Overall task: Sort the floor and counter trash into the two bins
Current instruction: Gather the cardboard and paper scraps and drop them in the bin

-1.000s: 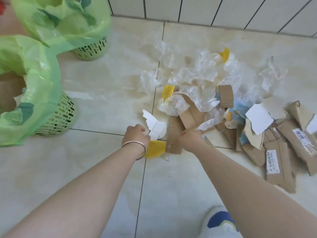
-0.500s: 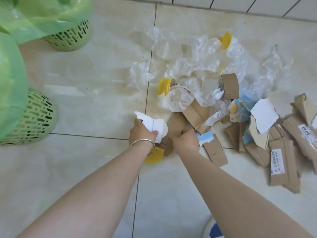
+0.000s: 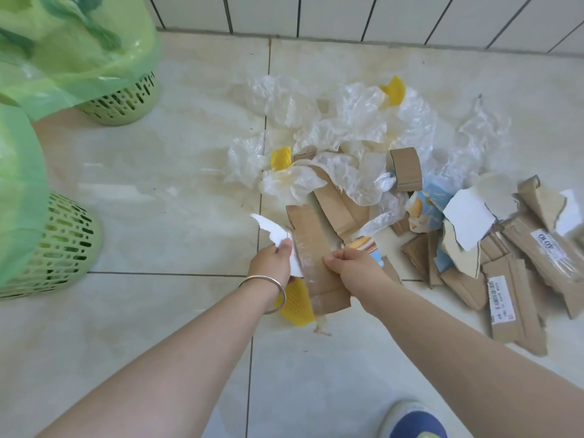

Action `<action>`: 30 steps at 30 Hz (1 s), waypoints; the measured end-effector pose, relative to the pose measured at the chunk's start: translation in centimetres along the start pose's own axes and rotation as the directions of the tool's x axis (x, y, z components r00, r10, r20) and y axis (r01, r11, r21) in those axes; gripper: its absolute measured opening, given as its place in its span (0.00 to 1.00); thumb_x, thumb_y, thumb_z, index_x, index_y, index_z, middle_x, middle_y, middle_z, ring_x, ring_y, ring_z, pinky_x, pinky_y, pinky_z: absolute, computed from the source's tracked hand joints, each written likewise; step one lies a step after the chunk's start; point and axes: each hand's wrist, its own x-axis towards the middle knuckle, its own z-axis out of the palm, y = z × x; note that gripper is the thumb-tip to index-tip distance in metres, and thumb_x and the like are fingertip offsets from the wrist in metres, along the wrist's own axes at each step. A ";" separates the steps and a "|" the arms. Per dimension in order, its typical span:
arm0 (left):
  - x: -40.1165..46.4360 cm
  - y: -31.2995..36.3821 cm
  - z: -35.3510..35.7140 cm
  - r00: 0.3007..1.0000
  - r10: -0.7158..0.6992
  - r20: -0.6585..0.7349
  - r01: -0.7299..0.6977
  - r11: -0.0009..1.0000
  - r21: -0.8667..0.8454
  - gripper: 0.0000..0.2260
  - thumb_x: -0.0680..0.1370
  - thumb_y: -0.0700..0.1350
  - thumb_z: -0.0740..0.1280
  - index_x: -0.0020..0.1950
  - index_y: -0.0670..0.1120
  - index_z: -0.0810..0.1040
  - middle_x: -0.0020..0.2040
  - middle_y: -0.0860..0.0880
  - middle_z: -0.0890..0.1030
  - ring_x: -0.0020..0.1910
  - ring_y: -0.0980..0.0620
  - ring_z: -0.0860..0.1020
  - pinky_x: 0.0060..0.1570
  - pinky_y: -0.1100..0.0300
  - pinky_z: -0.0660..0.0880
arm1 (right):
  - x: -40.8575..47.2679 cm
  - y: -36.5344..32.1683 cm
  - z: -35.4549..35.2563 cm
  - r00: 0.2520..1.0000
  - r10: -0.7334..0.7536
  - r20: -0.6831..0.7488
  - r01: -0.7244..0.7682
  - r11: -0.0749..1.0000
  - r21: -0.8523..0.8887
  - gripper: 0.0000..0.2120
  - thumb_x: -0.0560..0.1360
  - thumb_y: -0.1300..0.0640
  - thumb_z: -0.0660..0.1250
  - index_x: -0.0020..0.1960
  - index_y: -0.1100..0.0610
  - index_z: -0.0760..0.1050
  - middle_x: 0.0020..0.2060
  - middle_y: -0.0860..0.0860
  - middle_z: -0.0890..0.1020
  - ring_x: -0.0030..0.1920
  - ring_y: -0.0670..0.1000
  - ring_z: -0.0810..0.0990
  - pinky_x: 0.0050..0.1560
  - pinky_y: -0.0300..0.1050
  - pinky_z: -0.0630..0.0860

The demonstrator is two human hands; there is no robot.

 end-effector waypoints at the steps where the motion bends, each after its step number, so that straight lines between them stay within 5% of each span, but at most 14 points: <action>1: -0.2 0.2 0.5 1.000 0.001 0.007 0.000 0.999 -0.041 0.21 0.79 0.56 0.56 0.39 0.41 0.74 0.36 0.44 0.76 0.44 0.42 0.78 0.53 0.52 0.76 | -0.1 0.2 -0.1 1.000 -0.021 -0.022 0.020 0.999 -0.037 0.09 0.76 0.57 0.66 0.37 0.52 0.73 0.38 0.51 0.78 0.44 0.52 0.76 0.49 0.49 0.75; 6: -0.5 0.7 2.4 1.000 0.004 -0.011 -0.005 0.996 -0.083 0.15 0.75 0.51 0.67 0.54 0.42 0.80 0.51 0.44 0.83 0.51 0.43 0.80 0.58 0.50 0.76 | -0.5 -0.4 -1.0 0.991 -0.132 -0.014 0.124 0.962 -0.245 0.06 0.75 0.53 0.66 0.42 0.55 0.77 0.39 0.52 0.80 0.42 0.52 0.78 0.40 0.44 0.75; 11: 0.3 1.7 2.8 0.995 -0.099 -0.029 0.087 0.957 -0.278 0.11 0.75 0.51 0.66 0.50 0.43 0.78 0.50 0.43 0.82 0.52 0.42 0.80 0.61 0.49 0.74 | 0.6 -2.1 -2.3 0.867 -0.391 -0.307 0.208 0.846 -0.490 0.09 0.76 0.56 0.61 0.52 0.57 0.78 0.48 0.53 0.81 0.49 0.54 0.78 0.46 0.43 0.71; 16: 1.8 2.8 3.3 0.993 -0.117 -0.002 0.106 0.901 -0.420 0.12 0.63 0.56 0.68 0.39 0.49 0.77 0.51 0.43 0.83 0.53 0.41 0.81 0.61 0.44 0.74 | 3.0 -3.2 -1.5 0.781 -0.607 -0.146 0.344 0.614 -0.711 0.14 0.77 0.58 0.60 0.62 0.58 0.73 0.60 0.53 0.75 0.60 0.54 0.73 0.52 0.42 0.69; 22: 3.8 3.5 3.8 0.994 -0.097 0.047 0.108 0.864 -0.492 0.08 0.69 0.53 0.70 0.40 0.49 0.79 0.45 0.48 0.84 0.52 0.43 0.81 0.61 0.44 0.74 | 5.3 -2.5 -2.4 0.833 -0.552 -0.040 0.222 0.399 -0.890 0.27 0.77 0.49 0.62 0.71 0.60 0.60 0.70 0.55 0.63 0.71 0.56 0.60 0.67 0.44 0.64; 25: 4.5 3.5 4.0 0.996 -0.077 0.052 0.092 0.840 -0.534 0.06 0.71 0.50 0.70 0.41 0.48 0.80 0.46 0.46 0.84 0.53 0.42 0.81 0.61 0.43 0.74 | 6.1 -2.0 -2.0 0.846 -0.532 -0.046 0.167 0.346 -0.923 0.24 0.80 0.54 0.56 0.72 0.63 0.57 0.72 0.59 0.60 0.75 0.58 0.56 0.69 0.46 0.64; 27: 4.4 3.9 4.0 0.996 -0.066 0.068 0.093 0.823 -0.560 0.06 0.72 0.49 0.70 0.45 0.47 0.80 0.49 0.45 0.84 0.54 0.43 0.81 0.61 0.43 0.75 | 6.0 -1.9 -1.5 0.826 -0.563 -0.020 0.188 0.309 -0.932 0.21 0.79 0.60 0.51 0.69 0.67 0.63 0.68 0.61 0.67 0.72 0.58 0.63 0.61 0.46 0.73; 28: 4.2 4.2 4.1 0.994 -0.062 0.086 0.101 0.810 -0.578 0.07 0.74 0.48 0.69 0.48 0.47 0.80 0.51 0.45 0.83 0.53 0.43 0.81 0.59 0.44 0.76 | 5.9 -2.1 -1.5 0.794 -0.608 0.014 0.231 0.280 -0.932 0.20 0.76 0.62 0.50 0.63 0.67 0.71 0.61 0.61 0.75 0.65 0.58 0.73 0.49 0.45 0.79; 30: 3.9 4.5 4.0 0.989 -0.045 0.143 0.126 0.768 -0.628 0.12 0.76 0.47 0.67 0.57 0.44 0.79 0.52 0.44 0.83 0.48 0.46 0.82 0.51 0.50 0.79 | 5.5 -1.9 -2.0 0.716 -0.692 0.090 0.299 0.189 -0.935 0.20 0.68 0.62 0.51 0.46 0.63 0.82 0.42 0.56 0.83 0.43 0.55 0.84 0.25 0.40 0.75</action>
